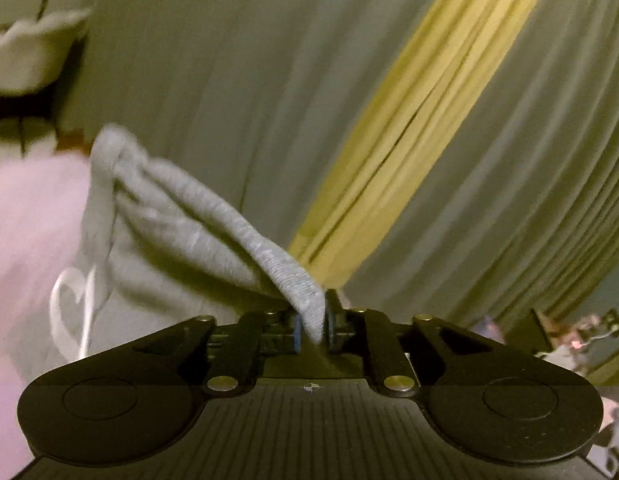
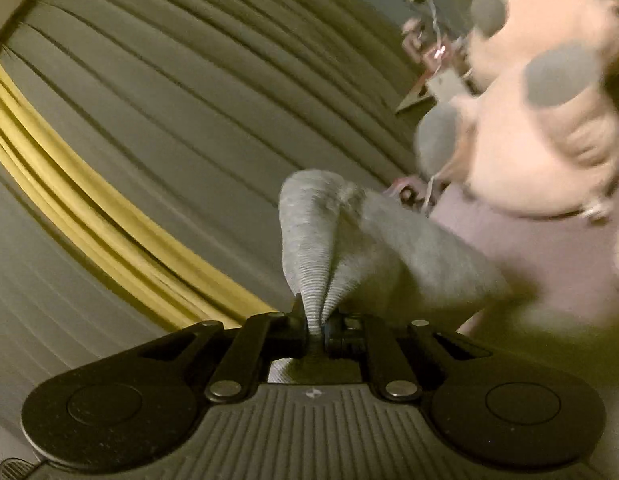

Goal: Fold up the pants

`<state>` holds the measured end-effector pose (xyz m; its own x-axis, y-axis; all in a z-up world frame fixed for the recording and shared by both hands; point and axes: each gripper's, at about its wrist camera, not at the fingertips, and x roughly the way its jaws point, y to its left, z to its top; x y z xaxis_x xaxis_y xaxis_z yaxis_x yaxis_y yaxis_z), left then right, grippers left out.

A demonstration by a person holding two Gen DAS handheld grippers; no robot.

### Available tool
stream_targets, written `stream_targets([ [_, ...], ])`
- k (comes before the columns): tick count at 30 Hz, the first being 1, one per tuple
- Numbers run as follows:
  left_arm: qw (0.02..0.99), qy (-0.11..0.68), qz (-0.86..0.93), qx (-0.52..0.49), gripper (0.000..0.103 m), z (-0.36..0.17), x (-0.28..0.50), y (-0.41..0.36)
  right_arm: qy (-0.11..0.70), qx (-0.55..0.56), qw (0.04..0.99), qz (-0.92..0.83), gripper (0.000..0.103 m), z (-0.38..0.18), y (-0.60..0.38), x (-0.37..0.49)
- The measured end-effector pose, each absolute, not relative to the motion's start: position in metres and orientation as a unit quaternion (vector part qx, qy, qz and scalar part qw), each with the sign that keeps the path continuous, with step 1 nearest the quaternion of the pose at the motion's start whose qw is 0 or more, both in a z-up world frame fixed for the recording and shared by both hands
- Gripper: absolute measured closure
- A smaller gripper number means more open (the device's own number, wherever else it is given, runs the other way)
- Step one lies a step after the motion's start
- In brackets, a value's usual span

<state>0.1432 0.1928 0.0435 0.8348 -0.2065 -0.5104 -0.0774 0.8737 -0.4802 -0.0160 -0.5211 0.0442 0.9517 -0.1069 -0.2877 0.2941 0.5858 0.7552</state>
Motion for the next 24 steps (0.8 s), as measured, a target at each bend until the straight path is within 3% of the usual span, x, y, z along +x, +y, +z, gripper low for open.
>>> stream_targets([
  [4,0.903,0.372,0.019,-0.214,0.065,-0.050,0.085,0.199,0.202,0.388,0.881,-0.181,0.093,-0.013,-0.517,-0.063],
  [7,0.853,0.468,0.069,-0.220,0.067,-0.117,0.074,0.208,0.342,0.395,0.817,-0.243,0.090,-0.084,-0.522,-0.059],
  [9,0.852,0.442,0.074,-0.270,0.062,-0.121,0.065,0.221,0.357,0.416,0.798,-0.249,0.089,-0.106,-0.519,-0.062],
  [10,0.852,0.431,0.073,-0.289,0.053,-0.117,0.063,0.227,0.351,0.409,0.804,-0.251,0.089,-0.105,-0.514,-0.064],
  [11,0.853,0.419,0.074,-0.303,0.039,-0.111,0.063,0.232,0.351,0.397,0.810,-0.251,0.081,-0.104,-0.510,-0.061],
  [14,0.860,0.376,0.106,-0.329,0.025,-0.101,0.063,0.248,0.337,0.407,0.814,-0.240,0.049,-0.099,-0.501,-0.057],
  [15,0.858,0.374,0.111,-0.332,0.023,-0.102,0.068,0.254,0.332,0.411,0.815,-0.238,0.044,-0.098,-0.498,-0.057],
  [18,0.833,0.399,0.122,-0.364,0.032,-0.115,0.075,0.259,0.334,0.390,0.822,-0.246,0.045,-0.102,-0.489,-0.049],
  [19,0.824,0.407,0.122,-0.375,0.046,-0.121,0.078,0.262,0.338,0.380,0.824,-0.248,0.047,-0.102,-0.488,-0.047],
  [20,0.820,0.412,0.123,-0.378,0.056,-0.125,0.078,0.263,0.338,0.374,0.827,-0.250,0.057,-0.102,-0.494,-0.046],
  [21,0.821,0.414,0.127,-0.373,0.058,-0.129,0.080,0.262,0.339,0.369,0.828,-0.251,0.069,-0.101,-0.500,-0.041],
  [24,0.828,0.417,0.121,-0.356,0.080,-0.132,0.091,0.254,0.351,0.359,0.823,-0.265,0.094,-0.100,-0.505,-0.038],
])
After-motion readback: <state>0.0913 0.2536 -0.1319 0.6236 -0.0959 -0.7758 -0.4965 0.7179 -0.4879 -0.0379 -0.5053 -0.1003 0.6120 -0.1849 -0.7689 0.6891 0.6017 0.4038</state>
